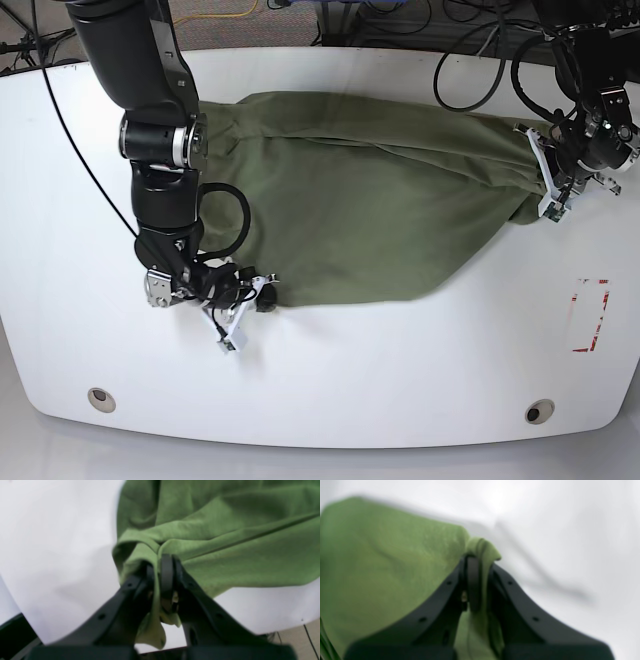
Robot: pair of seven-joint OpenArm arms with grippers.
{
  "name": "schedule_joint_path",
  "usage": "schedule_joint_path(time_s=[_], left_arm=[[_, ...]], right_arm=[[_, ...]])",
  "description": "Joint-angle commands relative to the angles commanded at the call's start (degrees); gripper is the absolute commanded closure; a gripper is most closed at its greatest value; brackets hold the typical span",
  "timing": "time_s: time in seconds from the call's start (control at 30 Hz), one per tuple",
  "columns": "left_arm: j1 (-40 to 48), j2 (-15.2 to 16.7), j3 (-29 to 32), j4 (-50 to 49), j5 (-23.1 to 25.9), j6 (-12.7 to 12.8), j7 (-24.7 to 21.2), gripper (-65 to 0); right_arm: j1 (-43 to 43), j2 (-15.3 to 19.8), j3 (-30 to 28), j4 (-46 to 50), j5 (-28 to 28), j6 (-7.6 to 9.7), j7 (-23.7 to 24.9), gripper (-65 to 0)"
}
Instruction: Fold the T-shirt properly
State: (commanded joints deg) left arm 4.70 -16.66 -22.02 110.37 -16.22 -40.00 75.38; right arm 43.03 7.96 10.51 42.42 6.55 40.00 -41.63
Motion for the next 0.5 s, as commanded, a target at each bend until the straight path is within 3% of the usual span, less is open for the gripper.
schedule_joint_path(time_s=[0.27, 0.5], left_arm=[[-7.56, 0.00, 0.00, 0.00, -0.18, 0.00, 0.00, 0.0], [-17.05, 3.16, 0.09, 0.00, -0.18, 0.00, 0.09, 0.0]], right_arm=[[-1.41, 3.34, 2.99, 17.14, 0.00, 0.00, -13.19, 0.0], [2.90, 6.42, 2.81, 21.71, 0.09, 0.00, -18.20, 0.0]])
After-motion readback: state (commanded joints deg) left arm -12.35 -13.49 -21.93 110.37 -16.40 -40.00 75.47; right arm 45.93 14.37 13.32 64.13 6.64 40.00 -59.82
